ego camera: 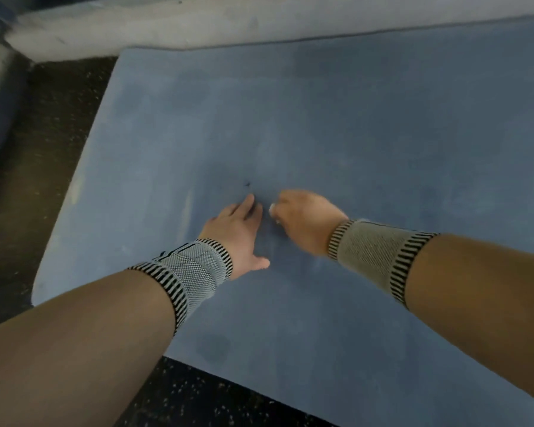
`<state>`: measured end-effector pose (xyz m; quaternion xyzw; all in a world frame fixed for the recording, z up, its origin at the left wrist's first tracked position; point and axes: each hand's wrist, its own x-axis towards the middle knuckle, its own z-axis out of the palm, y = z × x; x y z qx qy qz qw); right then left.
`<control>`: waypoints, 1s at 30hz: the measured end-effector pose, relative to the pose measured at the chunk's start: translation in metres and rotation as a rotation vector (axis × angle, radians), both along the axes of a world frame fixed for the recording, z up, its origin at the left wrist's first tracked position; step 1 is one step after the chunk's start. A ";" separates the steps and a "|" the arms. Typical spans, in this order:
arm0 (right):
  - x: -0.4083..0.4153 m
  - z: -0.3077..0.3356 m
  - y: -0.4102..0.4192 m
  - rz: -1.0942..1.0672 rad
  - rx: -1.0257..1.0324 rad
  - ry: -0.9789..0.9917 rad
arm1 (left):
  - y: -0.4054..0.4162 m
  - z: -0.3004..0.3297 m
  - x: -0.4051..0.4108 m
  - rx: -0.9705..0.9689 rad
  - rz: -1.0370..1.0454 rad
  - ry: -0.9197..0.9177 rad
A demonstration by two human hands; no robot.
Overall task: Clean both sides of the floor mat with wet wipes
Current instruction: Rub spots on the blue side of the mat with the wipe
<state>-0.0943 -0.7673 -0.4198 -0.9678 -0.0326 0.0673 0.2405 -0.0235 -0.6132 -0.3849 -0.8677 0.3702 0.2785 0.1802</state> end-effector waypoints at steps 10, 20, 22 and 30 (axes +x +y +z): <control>0.014 0.001 -0.010 -0.180 0.011 0.029 | -0.002 0.002 0.001 0.047 -0.033 0.008; 0.010 0.003 -0.003 -0.107 -0.107 -0.093 | 0.020 -0.010 0.013 -0.152 -0.117 0.022; -0.001 0.011 0.016 -0.127 -0.131 -0.053 | 0.024 -0.013 0.015 -0.177 -0.128 0.020; -0.032 0.018 0.039 -0.514 -0.164 0.052 | 0.037 -0.017 0.031 -0.289 -0.188 0.128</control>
